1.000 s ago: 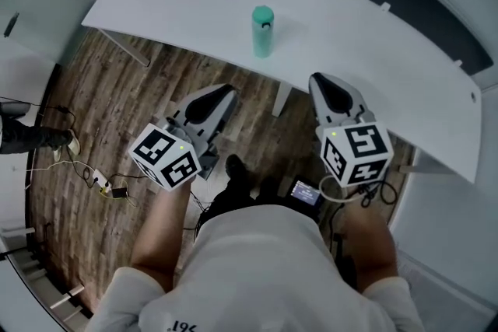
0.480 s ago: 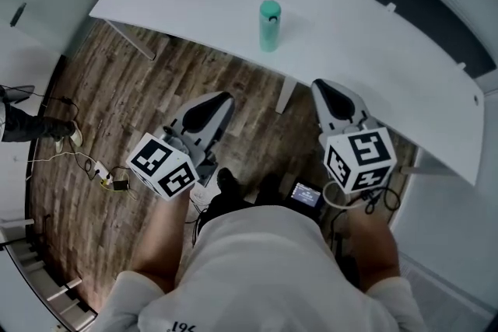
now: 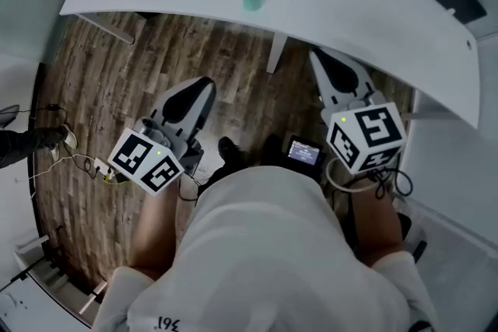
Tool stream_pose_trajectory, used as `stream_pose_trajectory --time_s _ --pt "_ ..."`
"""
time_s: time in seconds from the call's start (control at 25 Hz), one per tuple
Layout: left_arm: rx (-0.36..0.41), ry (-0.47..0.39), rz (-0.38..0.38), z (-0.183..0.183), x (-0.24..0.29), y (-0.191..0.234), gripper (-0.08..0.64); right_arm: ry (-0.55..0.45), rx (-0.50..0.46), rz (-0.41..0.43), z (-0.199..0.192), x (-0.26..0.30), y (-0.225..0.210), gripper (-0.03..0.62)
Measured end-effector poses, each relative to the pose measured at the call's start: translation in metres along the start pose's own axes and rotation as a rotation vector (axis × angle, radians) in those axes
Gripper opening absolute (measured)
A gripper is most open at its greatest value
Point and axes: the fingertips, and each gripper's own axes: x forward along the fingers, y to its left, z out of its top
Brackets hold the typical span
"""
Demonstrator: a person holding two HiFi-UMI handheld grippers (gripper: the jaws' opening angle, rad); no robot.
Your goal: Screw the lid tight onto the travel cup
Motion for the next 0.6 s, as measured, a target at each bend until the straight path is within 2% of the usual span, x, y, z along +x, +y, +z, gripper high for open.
stream_pose_trajectory --time_s 0.24,0.6 --pt "0.021 0.024 -0.053 -0.0028 -0.0008 -0.0032 0.049 0.002 0.011 -0.033 -0.0037 -0.0063 0.0036 0.021" --pt "0.028 0.043 -0.083 -0.0053 0.0001 -0.0024 0.049 0.009 -0.011 -0.061 0.0014 -0.0034 0.0082 0.021"
